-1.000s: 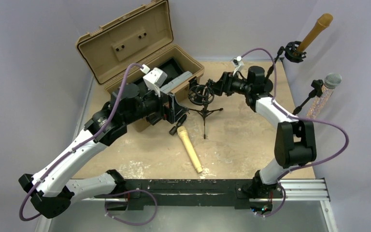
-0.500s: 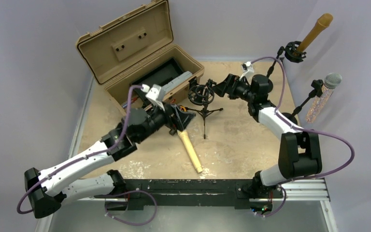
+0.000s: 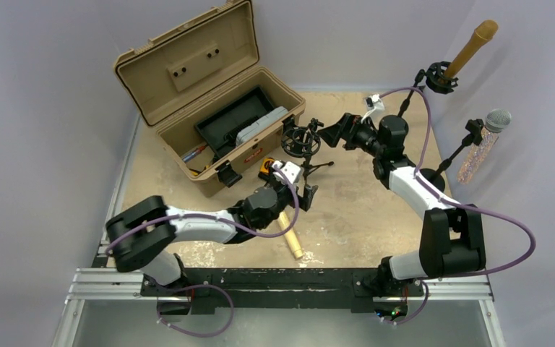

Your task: Remove the microphone from the stand

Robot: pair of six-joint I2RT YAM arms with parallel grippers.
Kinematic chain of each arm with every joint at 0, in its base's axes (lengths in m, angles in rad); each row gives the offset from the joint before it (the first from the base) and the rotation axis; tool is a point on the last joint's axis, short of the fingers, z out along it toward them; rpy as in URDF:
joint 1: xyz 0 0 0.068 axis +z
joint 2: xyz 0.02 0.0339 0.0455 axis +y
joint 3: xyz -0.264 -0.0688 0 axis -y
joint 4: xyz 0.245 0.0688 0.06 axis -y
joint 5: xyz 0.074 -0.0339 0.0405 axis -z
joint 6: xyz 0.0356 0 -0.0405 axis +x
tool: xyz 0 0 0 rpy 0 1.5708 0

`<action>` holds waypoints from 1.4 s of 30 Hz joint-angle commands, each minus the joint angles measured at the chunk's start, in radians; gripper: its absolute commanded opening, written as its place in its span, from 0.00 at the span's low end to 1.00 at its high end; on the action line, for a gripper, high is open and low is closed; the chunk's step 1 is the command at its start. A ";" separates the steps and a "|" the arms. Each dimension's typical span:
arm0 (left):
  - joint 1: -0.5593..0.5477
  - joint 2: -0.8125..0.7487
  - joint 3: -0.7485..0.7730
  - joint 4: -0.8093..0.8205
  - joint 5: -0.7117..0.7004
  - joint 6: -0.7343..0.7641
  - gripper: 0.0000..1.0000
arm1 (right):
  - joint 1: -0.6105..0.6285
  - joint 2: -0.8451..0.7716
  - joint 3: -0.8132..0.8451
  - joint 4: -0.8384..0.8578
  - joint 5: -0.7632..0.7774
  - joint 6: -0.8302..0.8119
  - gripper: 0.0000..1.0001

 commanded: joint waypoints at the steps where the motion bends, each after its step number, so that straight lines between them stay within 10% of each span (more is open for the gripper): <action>1: -0.006 0.177 0.069 0.351 -0.156 0.137 0.81 | 0.000 -0.017 0.002 0.013 -0.005 -0.025 0.98; 10: 0.009 0.498 0.230 0.662 -0.243 0.396 0.74 | -0.008 -0.033 -0.026 -0.024 0.018 -0.050 0.96; 25: 0.125 0.411 0.296 0.180 0.025 0.112 0.36 | -0.014 -0.089 -0.041 -0.048 -0.010 -0.046 0.96; 29: 0.164 0.373 0.250 0.148 0.179 0.099 0.10 | -0.014 -0.121 -0.095 -0.003 -0.061 -0.007 0.96; 42: 0.211 0.325 0.161 0.179 0.574 0.089 0.00 | -0.044 0.001 -0.248 0.236 -0.311 0.197 0.86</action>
